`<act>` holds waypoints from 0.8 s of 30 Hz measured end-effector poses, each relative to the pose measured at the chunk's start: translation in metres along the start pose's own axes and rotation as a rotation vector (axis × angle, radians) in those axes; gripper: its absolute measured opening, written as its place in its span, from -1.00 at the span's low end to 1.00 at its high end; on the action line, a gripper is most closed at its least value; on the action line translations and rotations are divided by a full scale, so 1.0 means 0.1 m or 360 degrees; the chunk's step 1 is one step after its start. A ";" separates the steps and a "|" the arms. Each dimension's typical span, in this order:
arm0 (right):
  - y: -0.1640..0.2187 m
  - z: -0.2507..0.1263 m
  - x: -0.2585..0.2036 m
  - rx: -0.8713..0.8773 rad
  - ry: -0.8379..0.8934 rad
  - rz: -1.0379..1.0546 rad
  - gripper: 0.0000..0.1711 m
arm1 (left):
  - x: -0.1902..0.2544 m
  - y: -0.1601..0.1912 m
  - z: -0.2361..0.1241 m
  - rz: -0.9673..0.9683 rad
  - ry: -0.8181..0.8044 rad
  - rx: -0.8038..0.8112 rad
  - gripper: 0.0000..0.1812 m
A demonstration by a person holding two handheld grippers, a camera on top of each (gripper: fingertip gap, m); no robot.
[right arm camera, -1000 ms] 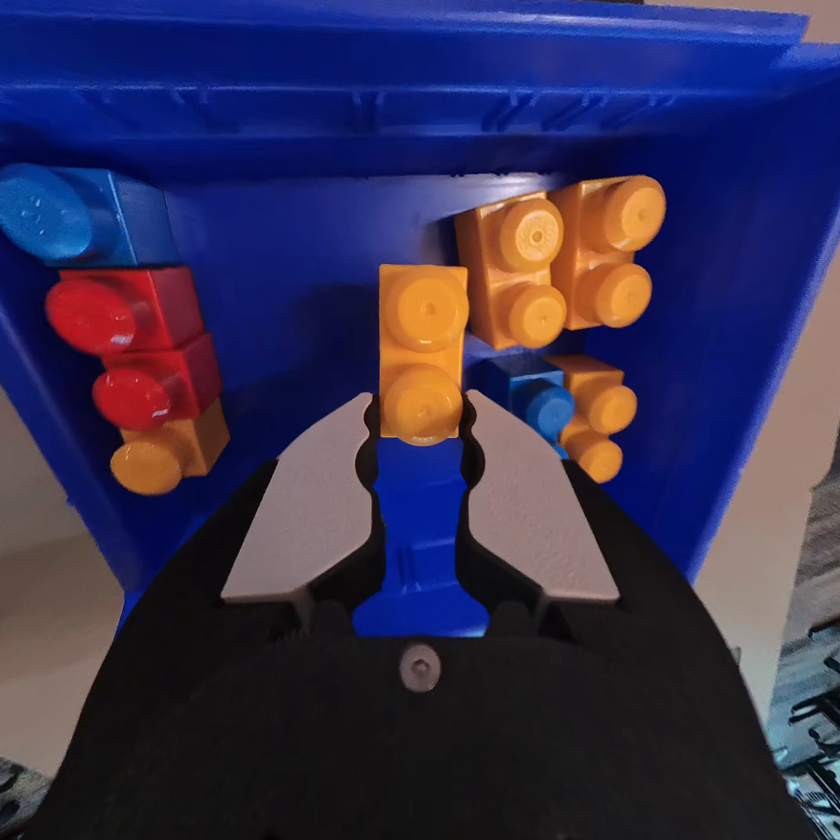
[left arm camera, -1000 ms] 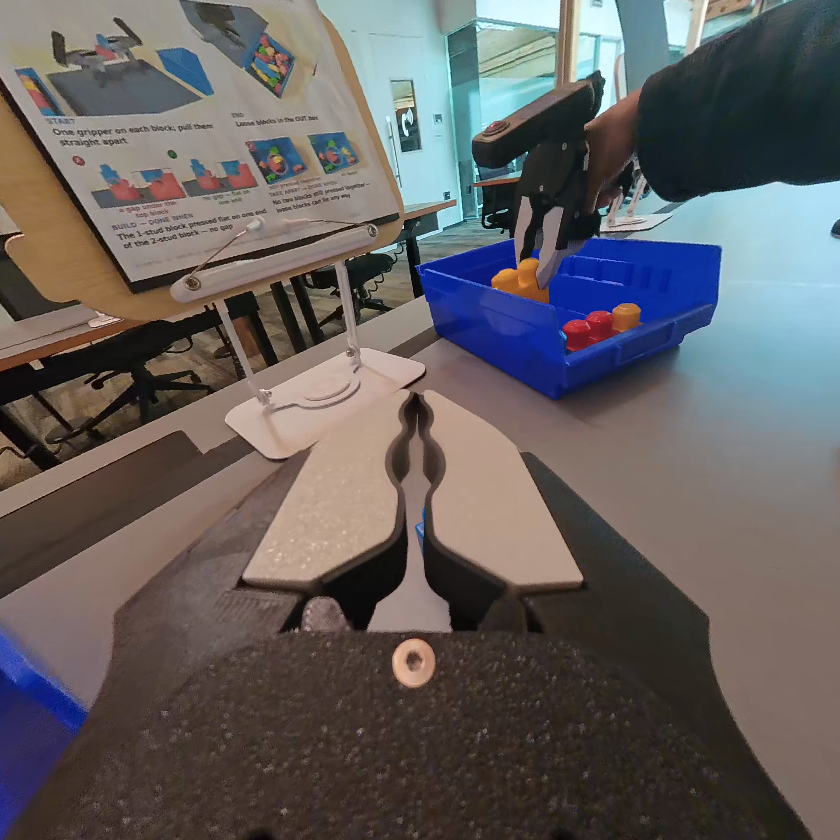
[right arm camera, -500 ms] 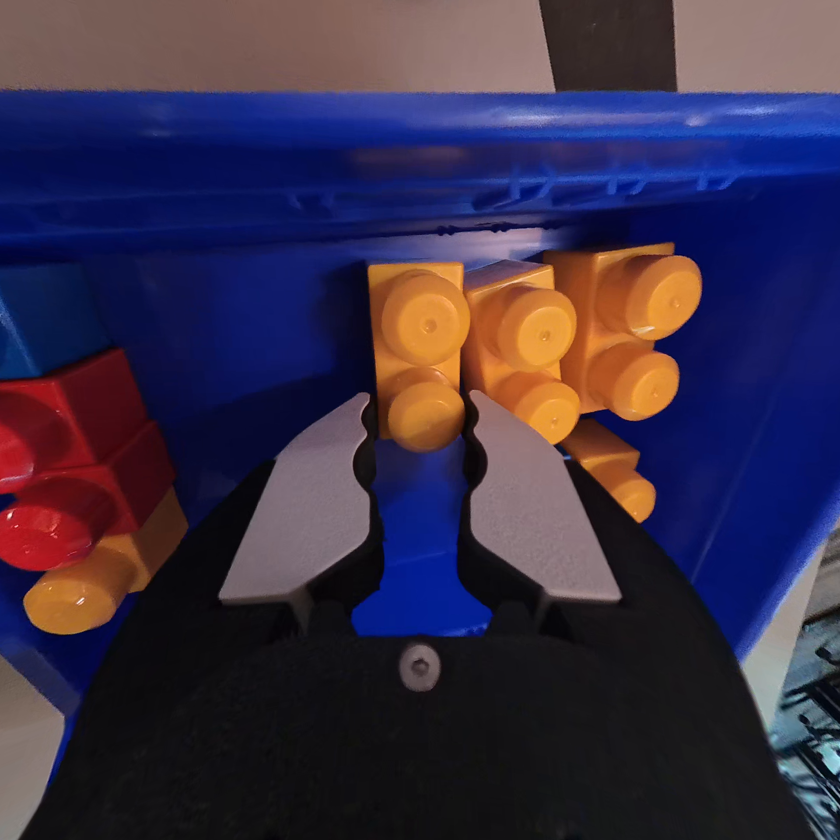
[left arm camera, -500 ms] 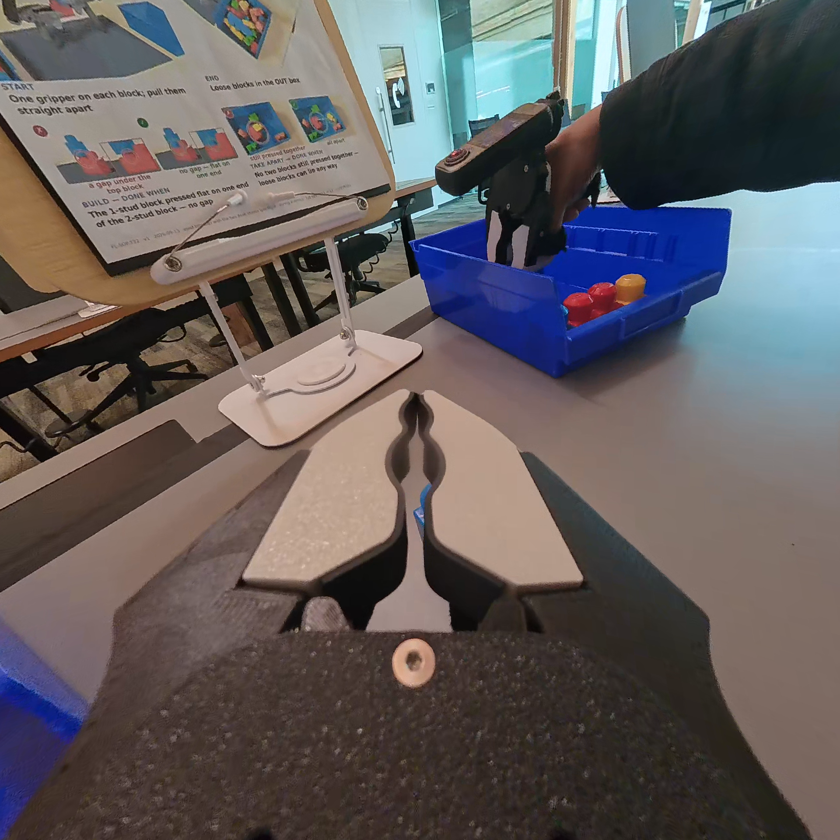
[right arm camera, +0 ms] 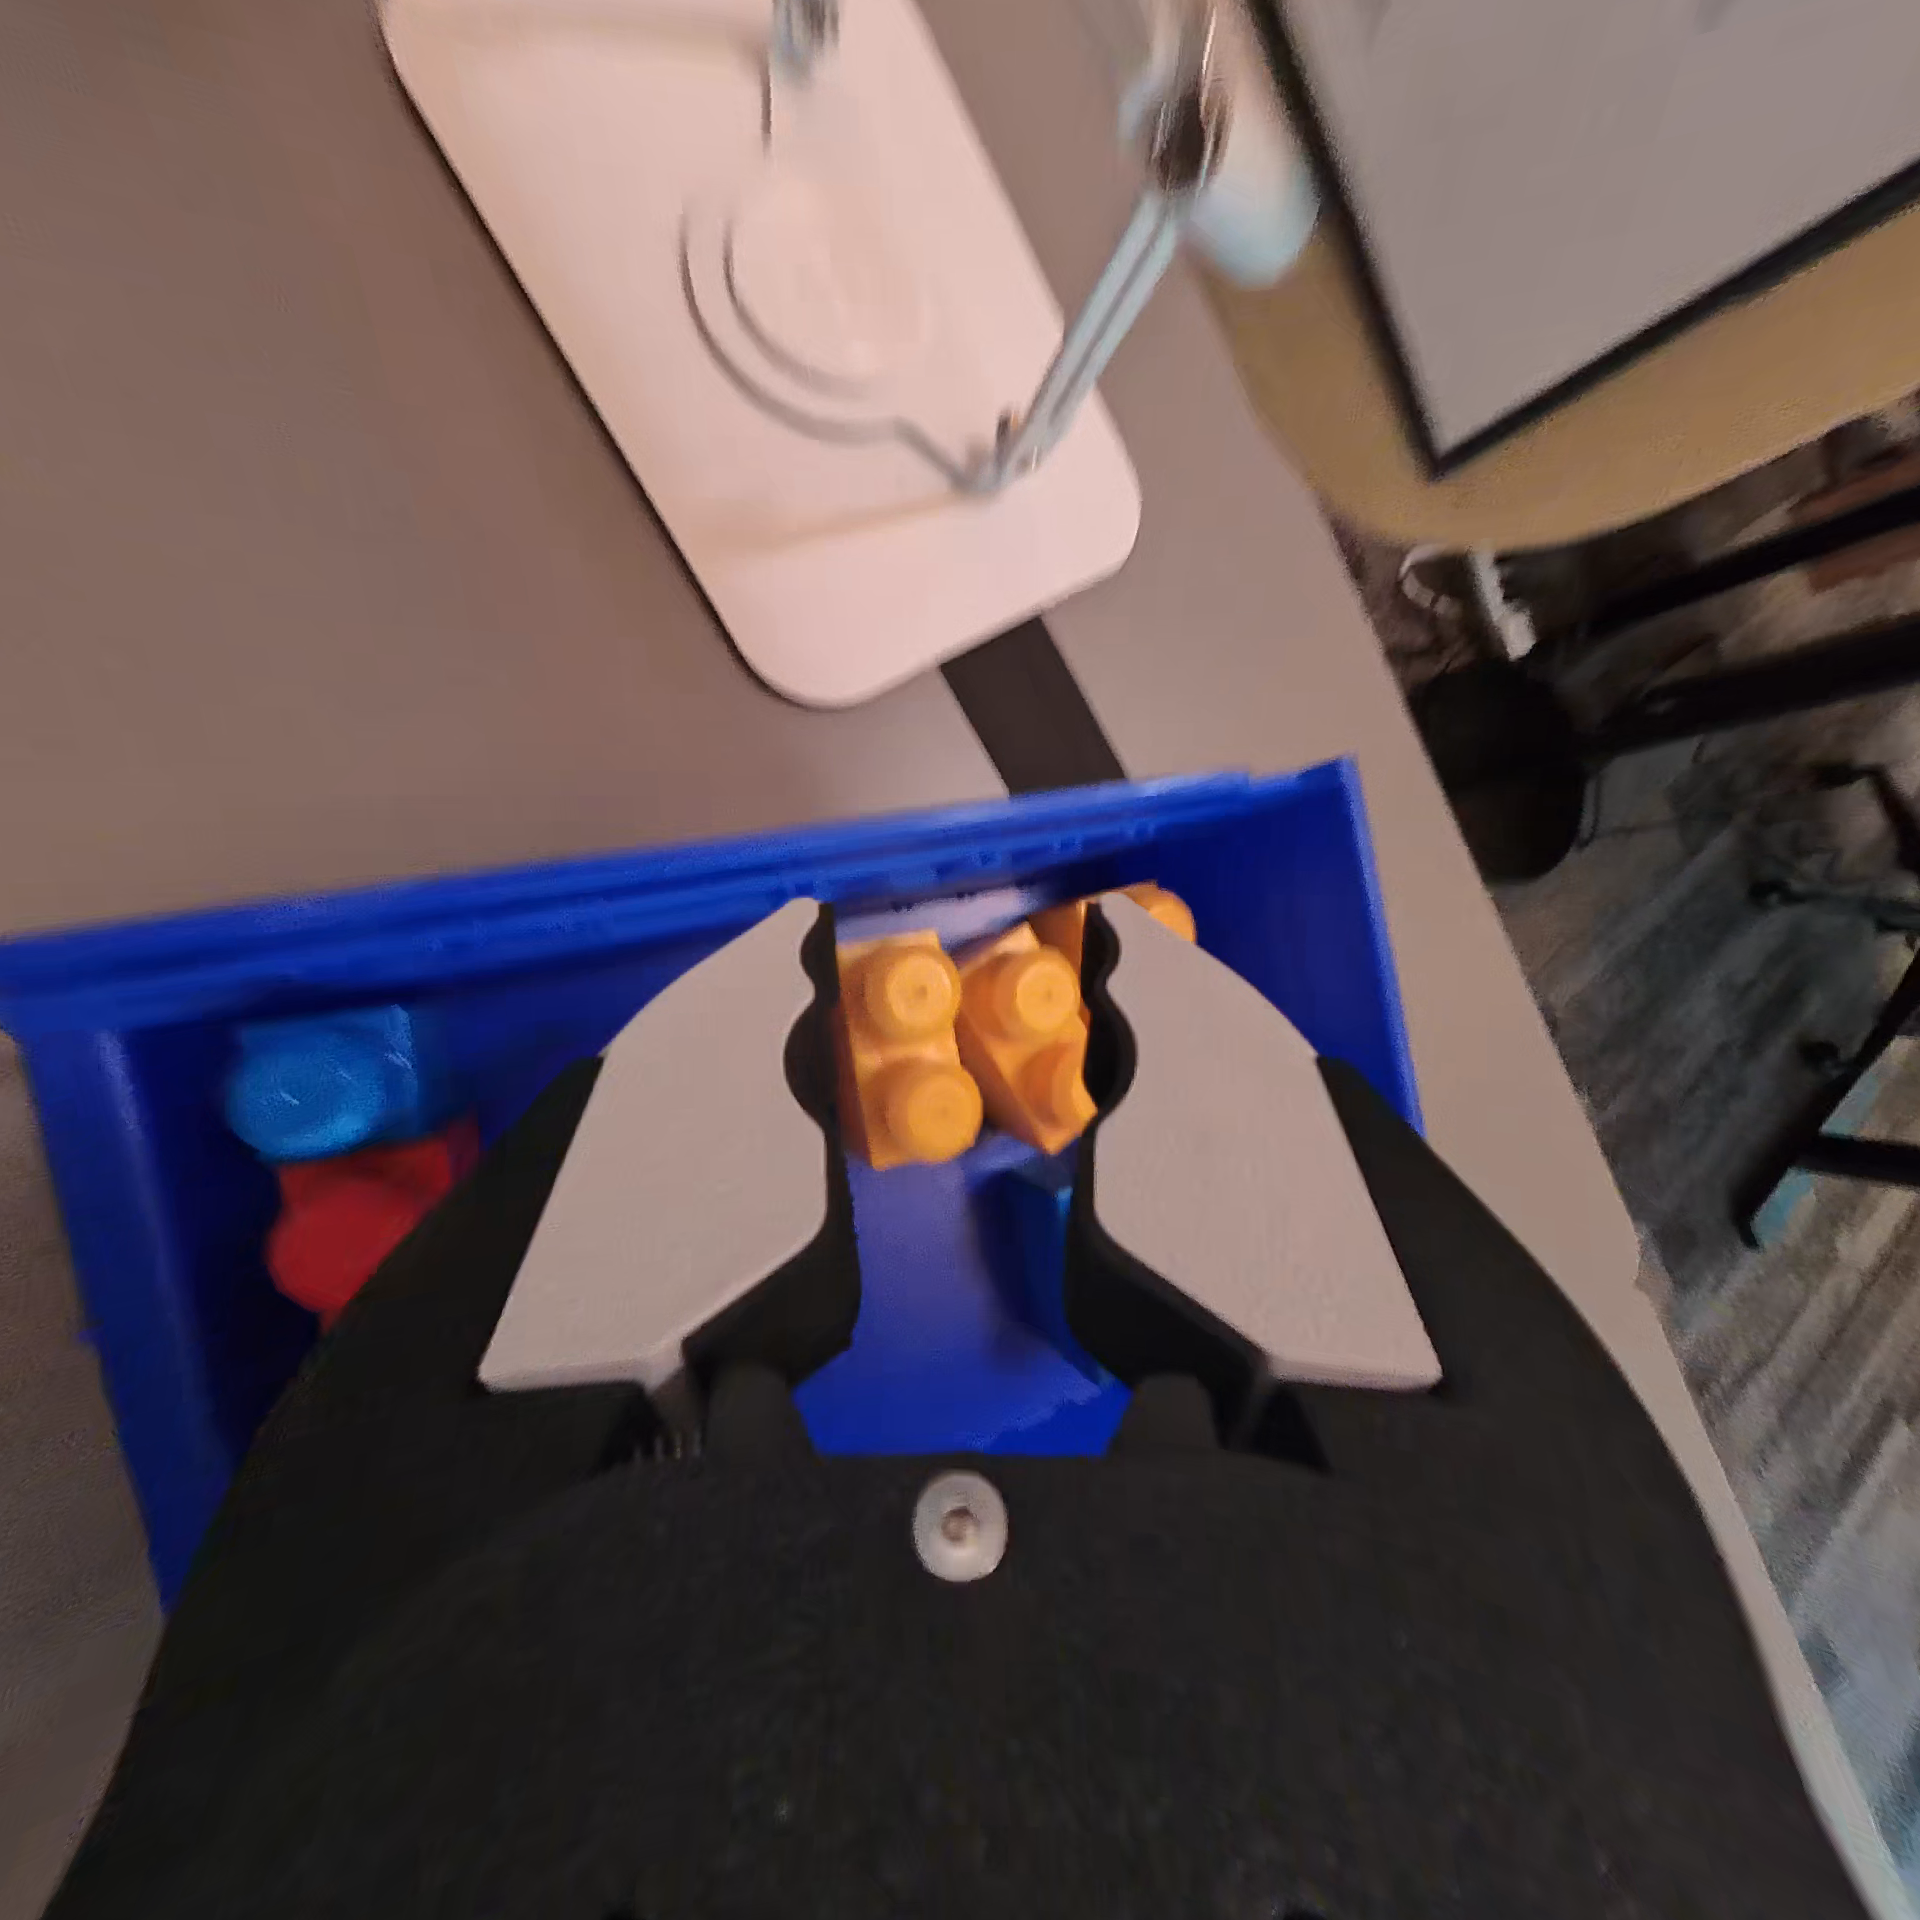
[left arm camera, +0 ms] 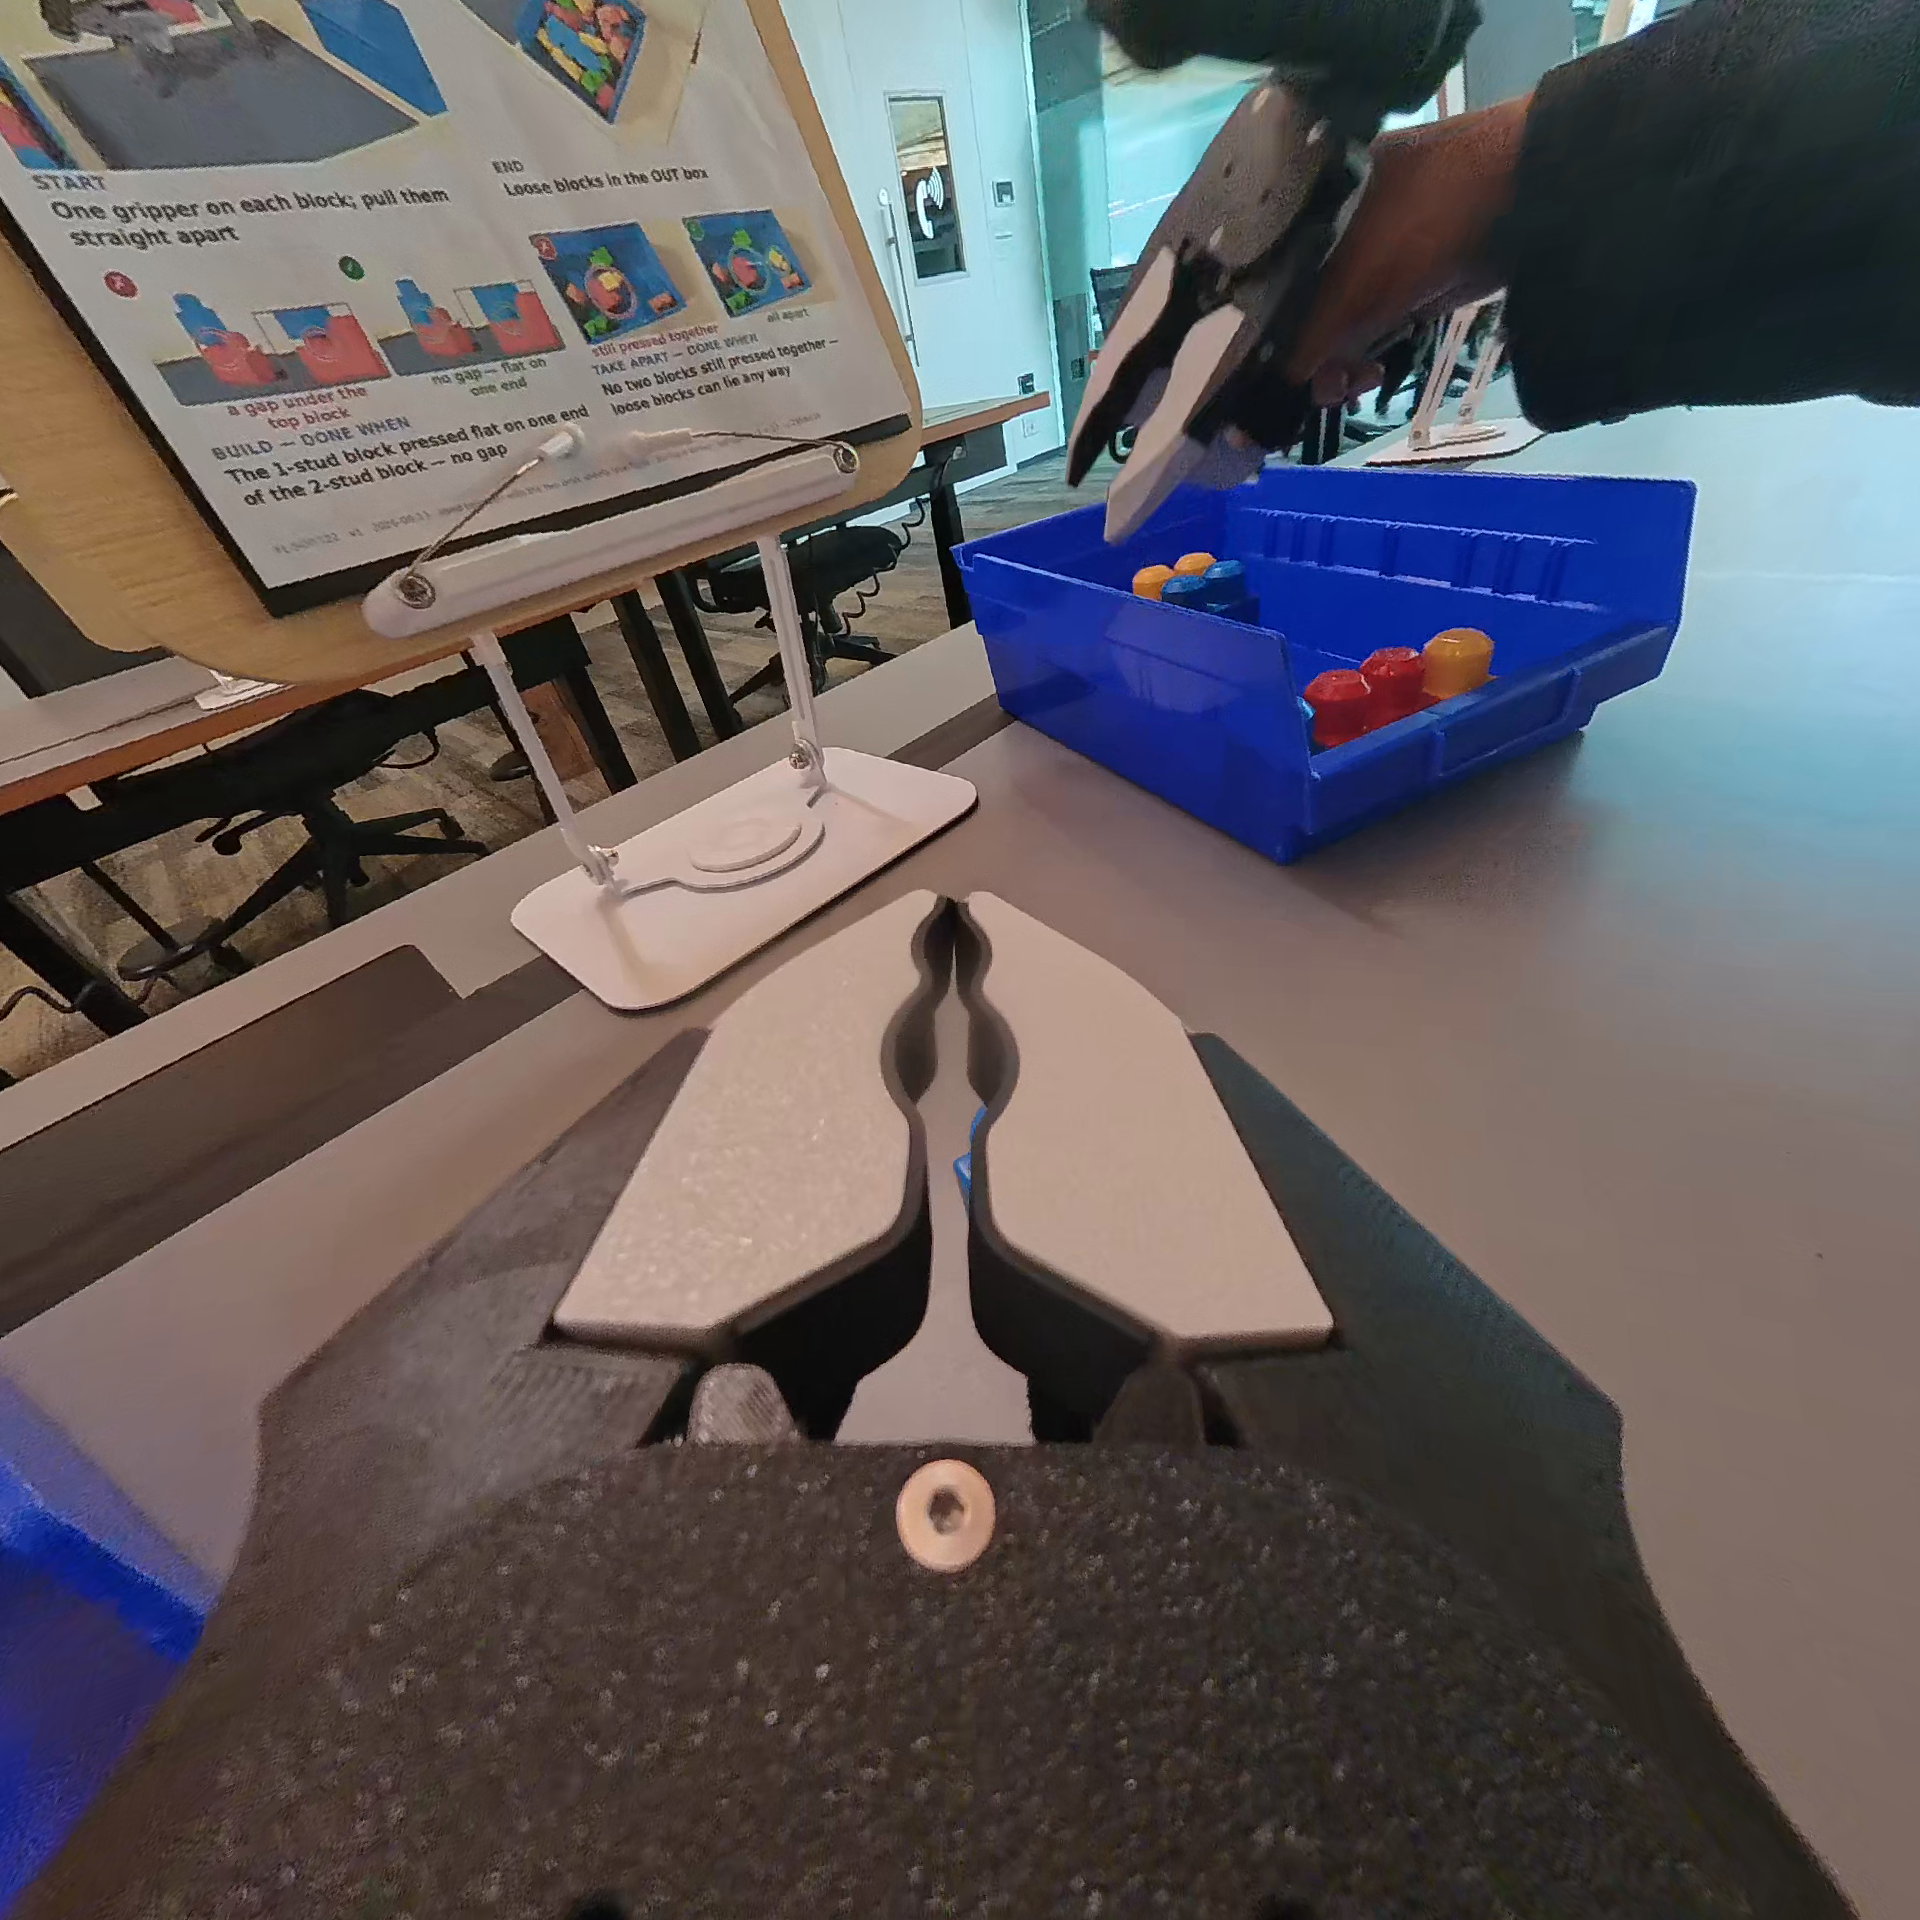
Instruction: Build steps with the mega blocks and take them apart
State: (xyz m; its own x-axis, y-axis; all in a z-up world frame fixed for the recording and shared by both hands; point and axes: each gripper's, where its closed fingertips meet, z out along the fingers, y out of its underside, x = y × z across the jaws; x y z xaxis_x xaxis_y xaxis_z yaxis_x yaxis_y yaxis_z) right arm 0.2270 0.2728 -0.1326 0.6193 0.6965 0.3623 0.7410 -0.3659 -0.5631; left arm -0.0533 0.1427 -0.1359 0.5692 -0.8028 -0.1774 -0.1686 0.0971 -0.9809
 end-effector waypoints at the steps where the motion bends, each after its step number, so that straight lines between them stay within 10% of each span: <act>1: -0.14 -0.07 -0.06 0.0111 0.0003 0.0029 -0.47 | -0.01 0.00 0.00 -0.0001 -0.0006 -0.0002 -1.00; 9: -0.97 -0.47 -1.11 0.0665 -0.0107 0.0127 -0.50 | -0.13 -0.03 -0.04 -0.0057 -0.0085 0.0025 -1.00; 24: -1.15 0.55 -2.97 0.0276 -0.0539 0.0073 -0.45 | -0.34 -0.07 -0.12 -0.0074 -0.0241 0.0063 -1.00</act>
State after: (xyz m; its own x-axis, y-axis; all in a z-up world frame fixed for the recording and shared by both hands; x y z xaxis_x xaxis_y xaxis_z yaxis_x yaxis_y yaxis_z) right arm -0.0564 0.1422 -0.2155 0.5083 0.8571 0.0843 0.6416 -0.3115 -0.7009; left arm -0.0810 0.1618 -0.1221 0.6909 -0.7095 -0.1388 -0.1091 0.0875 -0.9902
